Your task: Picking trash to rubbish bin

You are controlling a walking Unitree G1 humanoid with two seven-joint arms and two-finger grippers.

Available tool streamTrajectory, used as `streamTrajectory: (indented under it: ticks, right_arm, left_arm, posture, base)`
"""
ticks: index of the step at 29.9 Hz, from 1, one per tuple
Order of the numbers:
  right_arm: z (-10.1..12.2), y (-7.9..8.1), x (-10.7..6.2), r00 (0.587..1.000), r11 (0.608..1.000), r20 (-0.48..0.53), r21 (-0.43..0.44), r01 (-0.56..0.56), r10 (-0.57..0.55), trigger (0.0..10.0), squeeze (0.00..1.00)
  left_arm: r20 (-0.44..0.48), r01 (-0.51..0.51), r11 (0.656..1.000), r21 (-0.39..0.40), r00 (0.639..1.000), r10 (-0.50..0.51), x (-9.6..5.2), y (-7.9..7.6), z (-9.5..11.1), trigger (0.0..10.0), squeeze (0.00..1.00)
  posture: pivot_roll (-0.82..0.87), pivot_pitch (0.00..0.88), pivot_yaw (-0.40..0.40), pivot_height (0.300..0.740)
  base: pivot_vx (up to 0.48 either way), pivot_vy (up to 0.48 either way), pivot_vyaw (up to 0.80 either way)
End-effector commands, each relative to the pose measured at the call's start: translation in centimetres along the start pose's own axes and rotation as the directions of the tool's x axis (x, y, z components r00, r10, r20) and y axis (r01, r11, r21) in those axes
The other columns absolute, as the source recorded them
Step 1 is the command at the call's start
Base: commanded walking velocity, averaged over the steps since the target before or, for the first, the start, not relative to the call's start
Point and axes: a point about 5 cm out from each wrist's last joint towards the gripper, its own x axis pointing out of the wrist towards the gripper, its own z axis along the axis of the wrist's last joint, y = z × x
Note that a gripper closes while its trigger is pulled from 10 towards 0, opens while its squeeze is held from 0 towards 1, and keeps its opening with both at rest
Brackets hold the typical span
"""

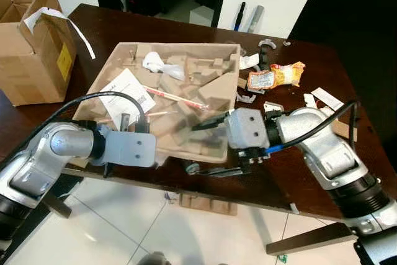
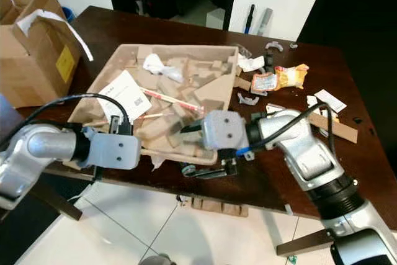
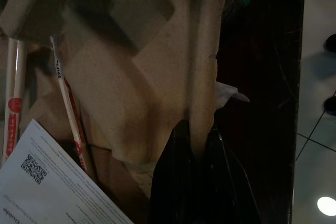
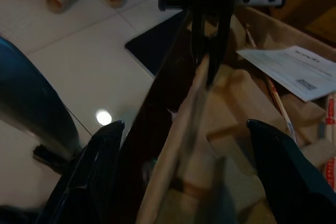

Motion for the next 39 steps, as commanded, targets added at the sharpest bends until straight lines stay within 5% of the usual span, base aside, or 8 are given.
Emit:
streamTrajectory:
  ticks: [1, 16, 17, 18, 19, 37, 38, 39]
  right_arm:
    - [-0.5, 0.7, 0.8, 0.997, 0.999, -0.07, -0.043, -0.024, 0.021, 10.0, 0.0]
    - [-2.2, 0.3, 0.5, 0.931, 0.981, -0.361, -0.19, -0.025, -0.047, 10.0, 0.0]
    - [-2.1, 0.1, 0.5, 0.93, 0.98, -0.365, -0.197, -0.022, -0.053, 4.1, 0.0]
    - [-2.1, 0.0, 0.4, 0.929, 0.979, -0.367, -0.202, -0.02, -0.057, 4.1, 0.0]
    - [-2.0, -0.1, 0.4, 0.929, 0.978, -0.365, -0.209, -0.015, -0.064, 0.0, 0.0]
    - [-1.3, -1.2, 1.6, 0.959, 0.954, -0.215, -0.273, 0.121, -0.183, 0.0, 0.0]
    - [-1.4, -1.3, 1.6, 0.959, 0.954, -0.214, -0.273, 0.125, -0.186, 0.0, 0.0]
    - [-1.4, -1.3, 1.6, 0.959, 0.954, -0.212, -0.273, 0.127, -0.188, 0.0, 0.0]
  left_arm:
    - [-0.004, 0.003, 1.0, 0.009, 1.0, -0.003, -0.1, 0.0, 0.0, 0.0, 0.0]
    - [0.011, -0.012, 1.0, 0.008, 1.0, 0.012, 0.4, 0.4, 0.3, 0.0, 0.0]
    - [0.012, -0.013, 1.0, 0.008, 1.0, 0.012, 0.4, 0.4, 0.3, 0.0, 0.0]
    - [0.013, -0.013, 1.0, 0.008, 1.0, 0.013, 0.4, 0.4, 0.3, 0.0, 0.0]
    - [0.013, -0.013, 1.0, 0.008, 1.0, 0.013, 0.4, 0.4, 0.3, 0.0, 0.0]
    - [0.02, -0.05, 0.999, 0.016, 0.999, 0.05, 0.5, 0.8, 0.5, 0.0, 0.0]
    - [0.015, -0.055, 0.998, 0.018, 0.998, 0.055, 0.4, 0.9, 0.4, 3.9, 0.0]
    - [0.012, -0.059, 0.998, 0.02, 0.998, 0.059, 0.4, 1.0, 0.4, 3.9, 0.0]
  posture:
    - [0.21, 0.15, -0.079, 0.74]
    - [0.19, 0.152, -0.081, 0.74]
    - [0.19, 0.152, -0.082, 0.74]
    - [0.19, 0.152, -0.082, 0.74]
    - [0.19, 0.152, -0.083, 0.74]
    - [0.19, 0.146, -0.089, 0.74]
    - [0.19, 0.147, -0.087, 0.74]
    - [0.19, 0.147, -0.087, 0.74]
  base:
    - [0.0, 0.0, 0.0]
    - [0.0, 0.0, 0.0]
    - [0.0, 0.0, 0.0]
    - [0.0, 0.0, 0.0]
    - [0.0, 0.0, 0.0]
    - [0.0, 0.0, 0.0]
    - [0.0, 0.0, 0.0]
    - [0.0, 0.0, 0.0]
